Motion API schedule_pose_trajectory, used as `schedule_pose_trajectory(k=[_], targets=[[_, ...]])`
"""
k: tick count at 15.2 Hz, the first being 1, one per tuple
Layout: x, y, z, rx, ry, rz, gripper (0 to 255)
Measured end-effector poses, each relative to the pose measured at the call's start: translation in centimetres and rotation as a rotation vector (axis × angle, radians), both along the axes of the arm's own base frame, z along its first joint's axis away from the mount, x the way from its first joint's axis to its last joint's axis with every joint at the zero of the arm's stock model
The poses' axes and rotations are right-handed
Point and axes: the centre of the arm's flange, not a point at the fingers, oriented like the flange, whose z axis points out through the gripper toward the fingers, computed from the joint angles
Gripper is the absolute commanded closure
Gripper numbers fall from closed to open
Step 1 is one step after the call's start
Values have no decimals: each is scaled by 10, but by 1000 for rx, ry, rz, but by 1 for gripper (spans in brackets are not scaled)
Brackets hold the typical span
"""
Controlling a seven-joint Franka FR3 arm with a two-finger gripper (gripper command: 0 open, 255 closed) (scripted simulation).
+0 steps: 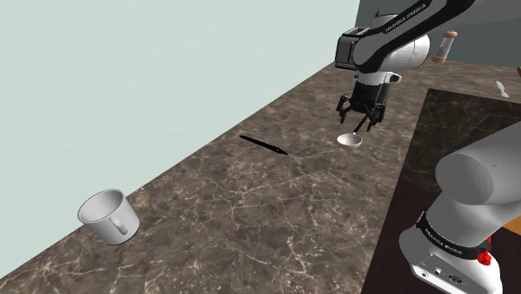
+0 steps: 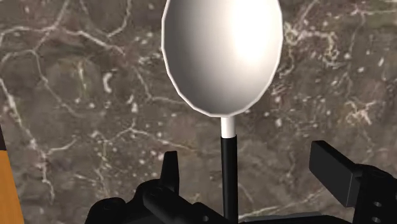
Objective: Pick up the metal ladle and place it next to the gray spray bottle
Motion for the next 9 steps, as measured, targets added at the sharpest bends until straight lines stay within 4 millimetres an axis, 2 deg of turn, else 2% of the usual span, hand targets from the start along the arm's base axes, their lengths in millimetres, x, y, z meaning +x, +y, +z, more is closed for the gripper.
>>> schedule_pose_trajectory(k=[2, 4, 9], targets=[[1, -3, 23, 0, -1, 0, 0], [-1, -4, 32, 0, 0, 0, 0], [-2, -4, 35, 1, 1, 0, 0]])
